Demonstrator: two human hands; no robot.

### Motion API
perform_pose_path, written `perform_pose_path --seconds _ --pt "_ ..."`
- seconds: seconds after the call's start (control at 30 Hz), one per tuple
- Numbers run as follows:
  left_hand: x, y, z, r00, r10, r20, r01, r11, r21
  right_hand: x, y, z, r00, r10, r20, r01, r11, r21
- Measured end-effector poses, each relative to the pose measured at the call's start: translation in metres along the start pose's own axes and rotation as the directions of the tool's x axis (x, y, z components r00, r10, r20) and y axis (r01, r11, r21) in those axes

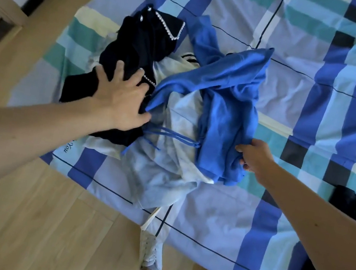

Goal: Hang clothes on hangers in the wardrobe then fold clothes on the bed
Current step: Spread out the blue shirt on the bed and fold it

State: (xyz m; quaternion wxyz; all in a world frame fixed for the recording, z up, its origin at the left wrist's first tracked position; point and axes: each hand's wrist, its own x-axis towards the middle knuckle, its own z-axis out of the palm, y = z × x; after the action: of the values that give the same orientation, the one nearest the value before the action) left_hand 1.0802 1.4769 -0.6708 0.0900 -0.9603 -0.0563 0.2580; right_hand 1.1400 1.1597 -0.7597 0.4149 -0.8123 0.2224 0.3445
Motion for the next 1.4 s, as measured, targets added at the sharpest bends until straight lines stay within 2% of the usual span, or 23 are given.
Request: perform_pose_path --seconds 0.07,0.1,0.13,0.2,0.23,0.27,0.3,0.37,0.43,0.53,0.63,0.7,0.8,0.9,1.0,1.07,1.13,1.17,1.23,1.27,1.3,1.33,1.4 --pt "-0.017 0.025 -0.007 0.966 0.096 -0.238 -0.138 0.976 -0.166 -0.031 -0.01 -0.002 0.995 -0.091 0.033 0.087 0.989 0.116" --pt "-0.022 0.043 -0.006 0.968 0.096 -0.23 -0.18 0.91 -0.375 -0.054 -0.015 -0.004 0.987 -0.147 0.061 0.135 0.975 0.177" --pt "-0.027 0.064 -0.005 0.991 0.082 -0.109 -0.132 0.774 -0.619 -0.082 -0.019 -0.005 0.972 -0.197 0.126 0.166 0.96 0.225" --pt "-0.034 0.103 -0.007 0.959 0.142 0.243 0.191 0.306 -0.933 -0.132 -0.019 -0.004 0.88 -0.278 0.384 0.189 0.948 0.255" --pt "-0.034 0.12 -0.007 0.919 0.171 0.356 0.353 0.05 -0.934 -0.152 -0.015 -0.003 0.818 -0.269 0.509 0.203 0.962 0.183" --pt "-0.034 0.132 -0.007 0.897 0.177 0.404 0.429 -0.135 -0.893 -0.164 -0.008 -0.001 0.766 -0.24 0.596 0.228 0.969 0.097" --pt "-0.035 0.143 -0.007 0.904 0.139 0.403 0.425 -0.222 -0.877 -0.172 0.0 -0.003 0.744 -0.193 0.639 0.242 0.97 0.012" --pt "-0.039 0.158 -0.005 0.938 0.021 0.347 0.345 -0.179 -0.921 -0.169 0.014 -0.01 0.741 -0.122 0.66 0.198 0.979 -0.041" --pt "-0.048 0.168 -0.008 0.97 -0.03 0.242 0.237 -0.11 -0.965 -0.154 0.023 -0.026 0.782 -0.092 0.616 0.05 0.995 0.086" --pt "-0.062 0.17 -0.033 0.996 0.056 0.072 0.078 -0.118 -0.99 -0.124 0.031 -0.056 0.842 -0.09 0.532 -0.211 0.853 0.478" --pt "-0.083 0.17 -0.061 0.972 0.227 -0.061 -0.065 0.011 -0.998 -0.109 0.028 -0.083 0.886 -0.018 0.464 -0.319 0.704 0.634" --pt "-0.103 0.173 -0.075 0.929 0.369 -0.03 -0.082 0.126 -0.989 -0.113 0.015 -0.096 0.901 -0.051 0.431 -0.302 0.639 0.707" --pt "-0.137 0.183 -0.1 0.838 0.545 0.041 -0.135 0.279 -0.951 -0.136 -0.019 -0.118 0.94 -0.082 0.332 -0.196 0.667 0.719" --pt "-0.163 0.182 -0.152 0.786 0.592 0.176 -0.179 0.491 -0.853 -0.173 -0.053 -0.153 0.966 -0.101 0.238 -0.099 0.708 0.7" --pt "-0.171 0.166 -0.218 0.871 0.461 0.169 -0.224 0.679 -0.699 -0.227 -0.085 -0.19 0.959 -0.219 0.181 0.022 0.693 0.721" --pt "-0.179 0.153 -0.271 0.961 0.272 -0.059 -0.248 0.744 -0.62 -0.271 -0.113 -0.221 0.929 -0.331 0.163 0.113 0.676 0.728" --pt "-0.19 0.141 -0.323 0.945 0.135 -0.299 -0.306 0.69 -0.656 -0.314 -0.141 -0.255 0.886 -0.444 0.132 0.224 0.661 0.716" --pt "-0.198 0.138 -0.35 0.921 0.163 -0.353 -0.374 0.617 -0.693 -0.335 -0.156 -0.272 0.862 -0.492 0.126 0.261 0.642 0.721" --pt "-0.215 0.136 -0.405 0.864 0.329 -0.382 -0.481 0.311 -0.819 -0.375 -0.182 -0.305 0.809 -0.58 0.099 0.344 0.603 0.719" --pt "-0.225 0.139 -0.433 0.824 0.402 -0.399 -0.482 0.127 -0.867 -0.395 -0.195 -0.322 0.774 -0.627 0.085 0.394 0.583 0.711" --pt "-0.231 0.141 -0.454 0.795 0.431 -0.427 -0.478 0.012 -0.878 -0.413 -0.205 -0.335 0.742 -0.667 0.068 0.44 0.561 0.702" --pt "-0.242 0.144 -0.479 0.782 0.405 -0.475 -0.517 -0.006 -0.856 -0.435 -0.217 -0.352 0.709 -0.703 0.044 0.486 0.533 0.693" --pt "-0.266 0.155 -0.524 0.762 0.318 -0.564 -0.622 0.118 -0.774 -0.474 -0.235 -0.384 0.655 -0.755 -0.012 0.563 0.478 0.674"
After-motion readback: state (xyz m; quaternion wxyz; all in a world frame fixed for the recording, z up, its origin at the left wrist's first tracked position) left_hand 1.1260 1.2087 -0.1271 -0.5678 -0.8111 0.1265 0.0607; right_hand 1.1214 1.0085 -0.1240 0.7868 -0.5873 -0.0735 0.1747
